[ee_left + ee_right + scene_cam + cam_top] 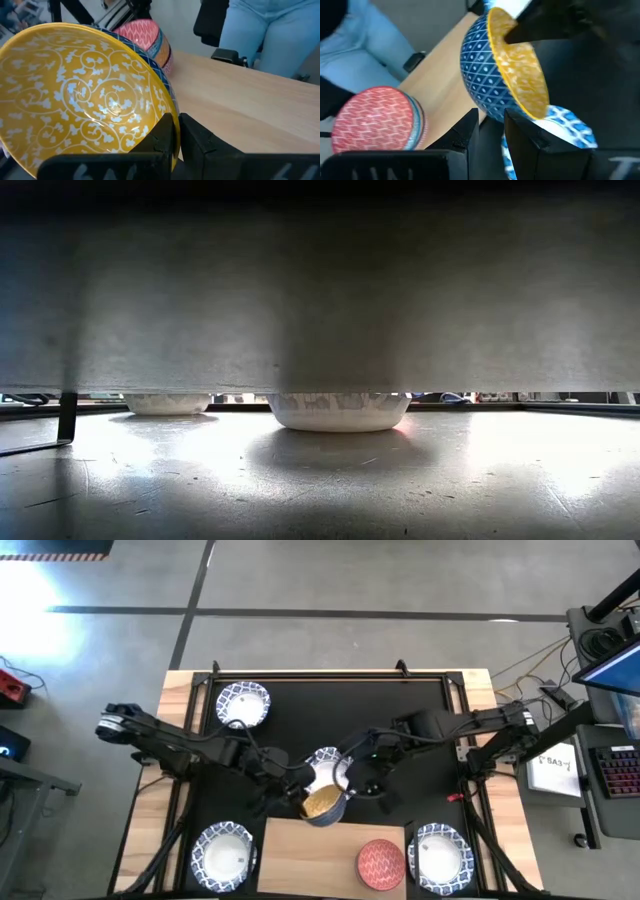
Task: Place and stack bowls onto a shelf
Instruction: Stack the small yellow bowl on top of the small red bowl on the shelf
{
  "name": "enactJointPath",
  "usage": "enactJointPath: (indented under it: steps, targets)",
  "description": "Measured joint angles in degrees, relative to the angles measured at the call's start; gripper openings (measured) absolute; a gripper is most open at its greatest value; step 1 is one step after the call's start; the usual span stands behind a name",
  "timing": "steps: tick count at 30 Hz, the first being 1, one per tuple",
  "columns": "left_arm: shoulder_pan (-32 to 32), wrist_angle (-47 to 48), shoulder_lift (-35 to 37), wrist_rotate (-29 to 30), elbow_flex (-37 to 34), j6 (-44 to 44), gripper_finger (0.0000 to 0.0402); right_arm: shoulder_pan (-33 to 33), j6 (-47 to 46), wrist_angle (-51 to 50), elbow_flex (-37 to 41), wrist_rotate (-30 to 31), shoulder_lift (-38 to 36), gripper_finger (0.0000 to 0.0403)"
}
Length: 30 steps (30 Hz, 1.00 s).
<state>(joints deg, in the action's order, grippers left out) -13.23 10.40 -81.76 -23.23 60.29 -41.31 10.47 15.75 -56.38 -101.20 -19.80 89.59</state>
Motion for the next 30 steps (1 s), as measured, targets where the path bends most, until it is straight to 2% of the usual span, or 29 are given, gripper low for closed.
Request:
enactJointPath:
  steps: [6,14,19,23,30]
  targets:
    - [0.01,-1.19,-0.39,-5.86,0.0,-0.15,0.0002,0.01,1.75,-0.14,0.04,-0.21,1.42,0.0082]
    - [-0.17,-2.17,-0.39,-6.19,0.0,-0.08,0.0002,0.59,3.29,0.11,0.04,-0.36,1.26,0.0082]
    - [-0.22,-3.89,-0.39,-9.52,0.0,-0.16,0.0002,1.15,4.28,1.87,0.04,-0.41,1.7,0.0082]
    - [-0.22,-4.2,-0.43,-11.87,0.0,-0.2,0.0002,1.33,5.17,4.66,0.04,-2.53,1.7,0.0082]
    - [-0.22,-4.62,-0.43,-12.14,0.0,-1.31,0.0002,1.38,5.9,8.54,0.07,-6.19,1.7,0.0082]
